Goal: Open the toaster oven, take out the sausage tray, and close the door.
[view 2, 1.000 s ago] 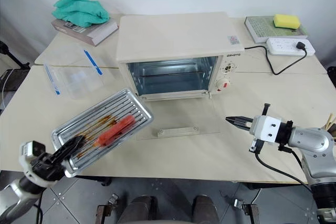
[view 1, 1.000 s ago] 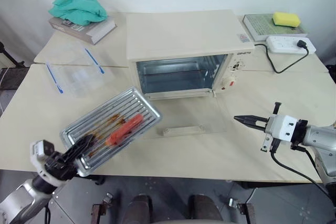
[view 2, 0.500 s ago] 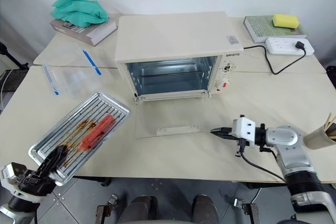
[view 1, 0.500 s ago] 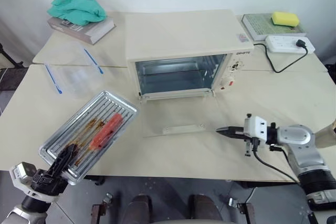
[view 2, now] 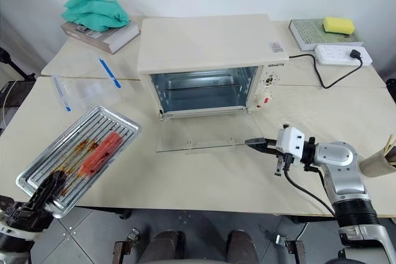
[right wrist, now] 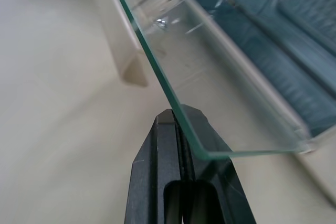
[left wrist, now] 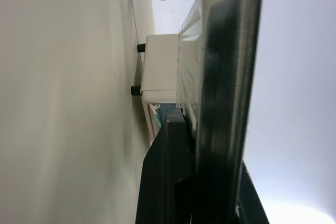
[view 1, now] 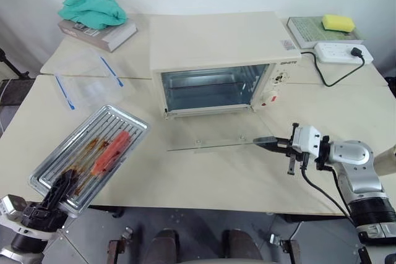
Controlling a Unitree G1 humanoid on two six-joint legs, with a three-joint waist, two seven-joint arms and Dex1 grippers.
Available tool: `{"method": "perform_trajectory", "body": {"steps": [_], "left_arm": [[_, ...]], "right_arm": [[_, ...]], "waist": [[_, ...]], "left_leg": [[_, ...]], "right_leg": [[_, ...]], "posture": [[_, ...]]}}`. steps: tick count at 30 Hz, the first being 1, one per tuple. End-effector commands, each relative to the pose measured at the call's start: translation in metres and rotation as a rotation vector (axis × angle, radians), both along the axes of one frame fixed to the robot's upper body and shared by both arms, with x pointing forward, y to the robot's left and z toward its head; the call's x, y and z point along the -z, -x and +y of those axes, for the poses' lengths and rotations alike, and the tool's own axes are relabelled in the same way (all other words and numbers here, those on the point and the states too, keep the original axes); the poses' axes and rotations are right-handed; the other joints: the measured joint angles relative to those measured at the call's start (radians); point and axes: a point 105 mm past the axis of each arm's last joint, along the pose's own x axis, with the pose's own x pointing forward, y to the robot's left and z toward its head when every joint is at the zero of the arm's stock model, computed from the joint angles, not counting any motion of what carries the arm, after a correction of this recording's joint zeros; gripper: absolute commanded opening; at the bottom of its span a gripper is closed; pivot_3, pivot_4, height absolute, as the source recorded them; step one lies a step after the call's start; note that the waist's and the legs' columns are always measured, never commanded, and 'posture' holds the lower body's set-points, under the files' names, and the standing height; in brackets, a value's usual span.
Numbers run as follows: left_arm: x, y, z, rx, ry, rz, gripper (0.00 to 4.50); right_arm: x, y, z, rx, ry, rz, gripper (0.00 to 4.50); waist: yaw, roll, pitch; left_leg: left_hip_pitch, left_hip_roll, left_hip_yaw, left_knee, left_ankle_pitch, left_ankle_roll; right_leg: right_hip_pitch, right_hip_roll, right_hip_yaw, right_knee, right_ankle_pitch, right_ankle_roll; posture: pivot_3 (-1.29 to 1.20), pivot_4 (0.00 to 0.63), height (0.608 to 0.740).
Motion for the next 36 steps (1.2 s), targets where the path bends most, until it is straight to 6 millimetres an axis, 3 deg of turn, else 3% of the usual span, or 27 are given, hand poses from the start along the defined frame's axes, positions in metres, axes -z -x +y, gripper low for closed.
{"method": "perform_trajectory", "body": {"steps": [1,3,10,15,18,21,24,33,36], "left_arm": [[-0.006,0.004,0.007,-0.010,-0.009,-0.017,0.00],[-0.005,0.004,0.006,-0.008,-0.008,-0.015,0.00],[-0.004,-0.001,-0.006,0.073,-0.004,-0.008,0.00],[-0.005,-0.010,-0.026,0.211,-0.036,0.011,0.00],[-0.009,-0.020,-0.043,0.331,-0.067,0.011,0.00],[-0.011,-0.029,-0.060,0.444,-0.094,0.020,0.00],[-0.010,-0.042,-0.086,0.600,-0.119,0.037,0.00],[-0.006,-0.075,-0.139,0.842,-0.189,0.087,0.00],[-0.002,-0.089,-0.152,0.884,-0.231,0.110,0.00]], "right_arm": [[-0.037,-0.003,0.003,-0.002,-0.076,-0.108,0.03],[-0.041,-0.003,0.004,-0.004,-0.085,-0.116,0.03],[-0.089,-0.023,0.012,0.070,-0.310,-0.187,0.03],[-0.082,-0.016,0.008,0.066,-0.293,-0.091,0.03],[-0.075,0.006,0.001,0.026,-0.286,0.036,0.03],[-0.063,0.031,-0.005,-0.001,-0.228,0.143,0.59],[-0.048,0.056,-0.015,0.011,-0.169,0.214,1.53],[-0.037,0.086,-0.026,0.135,-0.167,0.248,4.45],[-0.033,0.095,-0.026,0.162,-0.168,0.258,4.45]], "waist": [[0.000,0.000,0.000],[0.001,0.000,0.000],[0.001,0.000,0.000],[0.008,0.000,0.000],[0.015,0.000,0.000],[0.019,0.001,0.001],[0.025,0.001,0.001],[0.028,0.002,0.001],[0.032,0.001,0.001]], "left_leg": [[0.000,0.000,0.000,0.000,0.000,0.000],[0.000,0.000,0.000,0.000,0.000,0.000],[0.000,0.000,0.000,0.000,0.000,0.000],[-0.002,0.000,-0.002,-0.002,0.000,0.000],[-0.003,0.000,-0.002,-0.002,-0.001,0.001],[-0.003,0.000,-0.001,-0.003,-0.001,0.001],[-0.002,0.000,-0.001,-0.003,-0.001,0.001],[-0.001,0.000,0.000,-0.003,-0.001,0.001],[-0.001,-0.001,0.000,-0.002,-0.001,0.001]], "right_leg": [[0.000,0.000,0.000,0.000,0.000,0.000],[0.000,0.000,0.000,0.000,0.000,0.000],[0.000,0.000,0.000,0.000,0.000,0.000],[0.000,0.000,-0.001,-0.004,0.000,0.000],[0.000,0.000,-0.001,-0.005,0.000,0.000],[0.000,0.000,-0.001,-0.006,0.000,0.000],[0.000,0.000,-0.001,-0.006,0.000,0.000],[0.000,0.001,0.001,-0.004,0.000,0.001],[0.001,0.000,0.001,-0.005,0.001,0.001]], "posture": [[0.00,0.150,0.740],[0.00,0.150,0.740],[0.00,0.150,0.740],[0.00,0.150,0.740],[0.00,0.150,0.740],[0.00,0.150,0.740],[0.00,0.150,0.740],[0.00,0.150,0.740],[0.00,0.150,0.740]]}}
